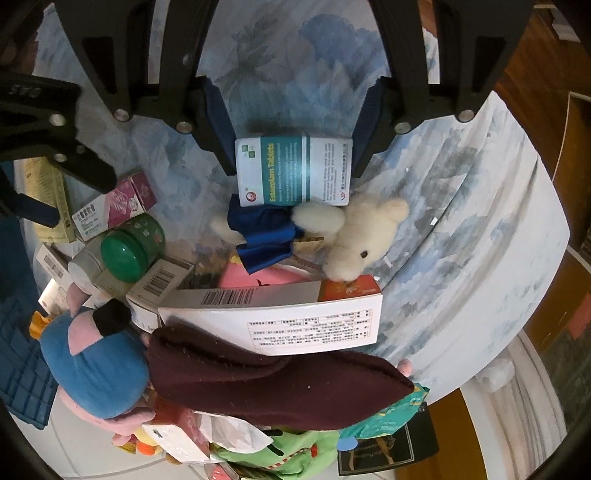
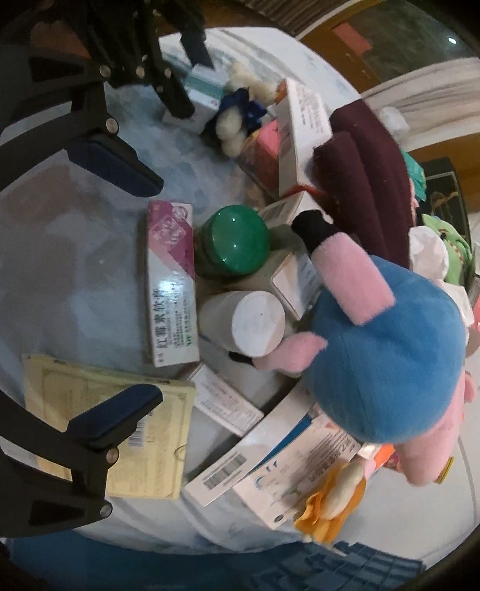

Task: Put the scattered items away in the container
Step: 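Grasp the white-teal Ebastine tablets box with the left gripper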

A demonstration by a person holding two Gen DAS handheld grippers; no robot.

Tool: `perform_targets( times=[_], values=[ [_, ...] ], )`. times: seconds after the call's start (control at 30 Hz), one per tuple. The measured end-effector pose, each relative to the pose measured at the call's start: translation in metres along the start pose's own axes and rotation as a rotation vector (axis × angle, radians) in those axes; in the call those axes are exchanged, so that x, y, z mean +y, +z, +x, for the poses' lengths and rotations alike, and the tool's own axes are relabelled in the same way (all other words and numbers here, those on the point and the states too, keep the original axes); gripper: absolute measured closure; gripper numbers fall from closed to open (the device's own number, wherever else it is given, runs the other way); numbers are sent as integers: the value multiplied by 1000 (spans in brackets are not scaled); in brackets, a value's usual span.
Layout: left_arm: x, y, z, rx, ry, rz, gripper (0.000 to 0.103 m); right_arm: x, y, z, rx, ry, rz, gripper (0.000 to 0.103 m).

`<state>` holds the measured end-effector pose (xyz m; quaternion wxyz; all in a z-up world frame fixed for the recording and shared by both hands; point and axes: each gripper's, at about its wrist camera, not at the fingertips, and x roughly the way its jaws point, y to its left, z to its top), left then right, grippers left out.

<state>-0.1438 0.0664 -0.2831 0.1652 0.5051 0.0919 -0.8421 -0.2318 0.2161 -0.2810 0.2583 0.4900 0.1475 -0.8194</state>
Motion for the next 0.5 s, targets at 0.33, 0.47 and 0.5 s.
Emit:
perform_targets(
  times=[0.33, 0.47, 0.5],
  values=[
    [9, 1, 10, 8, 0, 7, 44, 23, 8, 15, -7, -15, -91, 0],
    [17, 2, 11, 15, 1, 4, 44, 31, 6, 8, -16, 32, -79, 5],
    [18, 3, 12, 17, 1, 4, 44, 30, 7, 8, -17, 25, -78, 5]
  ],
)
